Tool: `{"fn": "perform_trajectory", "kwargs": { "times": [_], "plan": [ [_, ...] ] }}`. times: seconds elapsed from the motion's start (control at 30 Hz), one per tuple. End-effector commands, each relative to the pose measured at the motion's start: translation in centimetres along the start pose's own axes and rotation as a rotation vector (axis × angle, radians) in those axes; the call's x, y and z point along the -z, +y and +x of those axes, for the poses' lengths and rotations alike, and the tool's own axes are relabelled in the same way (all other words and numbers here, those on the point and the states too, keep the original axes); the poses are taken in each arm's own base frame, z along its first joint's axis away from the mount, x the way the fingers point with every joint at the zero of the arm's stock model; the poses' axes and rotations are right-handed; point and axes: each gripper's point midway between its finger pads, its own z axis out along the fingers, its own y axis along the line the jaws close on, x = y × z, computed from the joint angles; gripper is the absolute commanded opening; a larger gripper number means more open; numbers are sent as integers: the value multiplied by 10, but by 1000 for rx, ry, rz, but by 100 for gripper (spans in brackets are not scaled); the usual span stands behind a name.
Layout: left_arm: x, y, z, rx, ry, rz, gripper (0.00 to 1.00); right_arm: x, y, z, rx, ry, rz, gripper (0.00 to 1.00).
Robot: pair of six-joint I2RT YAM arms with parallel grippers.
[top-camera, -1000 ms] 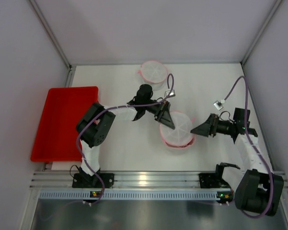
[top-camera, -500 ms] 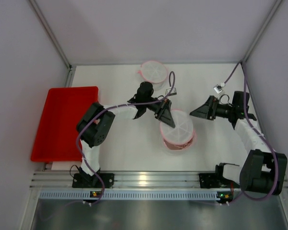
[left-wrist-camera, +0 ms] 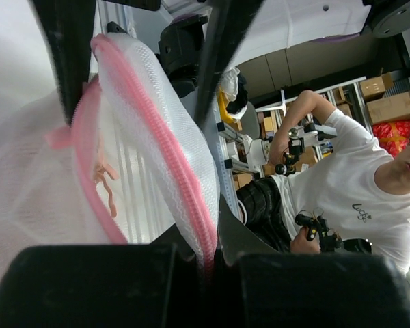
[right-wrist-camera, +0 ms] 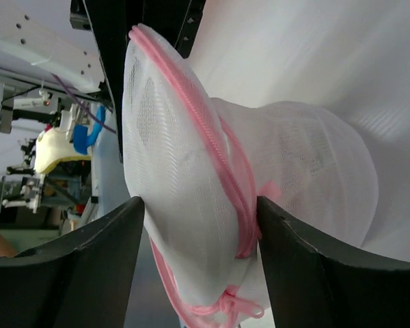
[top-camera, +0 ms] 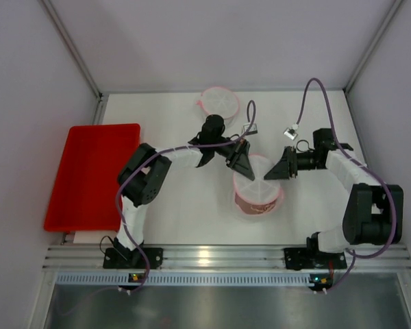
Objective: Place the bra in the laundry bag and zip it closed
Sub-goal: Close the laundry bag at the center of the board.
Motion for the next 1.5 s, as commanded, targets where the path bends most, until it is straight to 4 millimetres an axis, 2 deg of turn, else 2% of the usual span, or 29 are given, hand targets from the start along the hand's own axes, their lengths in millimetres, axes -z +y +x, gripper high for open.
{"fn": "perform_trajectory", "kwargs": {
  "times": [0.0,0.07,0.1,0.2,0.3,0.4,0.47,0.53,0.6,0.63,0.67,0.73,0.77,0.8,0.83,0.87,0.9,0.93,0.97,1.0,1.03,1.07,1.1,1.17,1.2,1.27,1.3,1.37,1.47],
  "plan": [
    [9,-16,14,-89,147,89,0,3,22,18,80,72,-112,54],
    [13,-10,11,-83,137,84,0,5,30,22,90,72,-154,41],
    [19,-7,6,-84,121,75,0,6,31,19,122,62,-167,24],
    [35,3,-15,-107,65,46,4,7,38,22,57,54,-204,0],
    [54,4,-43,-142,-19,1,24,10,39,18,-11,-7,-214,0],
    [76,-1,-73,-184,-116,-48,38,19,32,4,-73,-98,-207,0],
    [86,-7,-84,-216,-157,-70,62,24,26,-3,-115,-131,-200,0],
    [100,-6,-95,-216,-224,-101,73,30,19,-6,-141,-162,-187,0],
    [110,-10,-106,-223,-305,-137,75,35,17,-7,-159,-185,-176,0],
    [112,-7,-104,-194,-333,-149,75,36,17,-8,-158,-189,-172,0],
    [115,-13,-106,-188,-365,-161,75,38,19,-9,-212,-185,-173,0],
    [119,-1,-106,-89,-433,-240,74,40,17,-13,-173,-179,-150,0],
    [122,9,-104,-58,-451,-304,74,40,20,-13,-289,-163,-151,0],
    [127,14,-106,-19,-468,-393,75,40,14,-17,-214,-164,-123,0],
    [129,13,-100,-10,-464,-467,77,41,9,-17,-225,-155,-89,0],
    [132,31,-86,48,-460,-611,79,37,-5,-5,-480,-127,-1,0],
    [131,25,-84,41,-463,-626,86,39,-3,-9,-452,-168,56,0],
    [130,14,-78,45,-467,-623,99,43,-16,-24,-328,-237,113,0],
    [133,10,-72,58,-471,-638,98,42,-13,-23,-392,-270,114,0],
    [136,4,-69,44,-474,-656,98,42,-6,-30,-337,-289,124,0],
    [139,-10,-63,-20,-474,-696,99,41,-7,-35,-317,-298,133,0],
    [146,-11,-60,-25,-503,-758,99,40,-6,-40,-326,-299,137,0],
    [148,-22,-47,-40,-521,-783,99,40,-13,-43,-337,-313,166,0],
    [149,-19,-29,15,-549,-820,99,42,-19,-56,-336,-367,183,0],
    [146,-5,-5,95,-537,-824,98,42,-21,-59,-345,-389,181,0],
    [135,2,17,184,-537,-821,99,42,-24,-69,-370,-439,160,0],
    [124,16,39,264,-506,-806,99,41,-24,-70,-378,-443,157,0],
    [100,19,50,338,-500,-734,95,40,-24,-71,-375,-445,151,0],
    [74,14,37,303,-577,-619,82,37,-19,-67,-376,-440,134,0]
  ]
}}
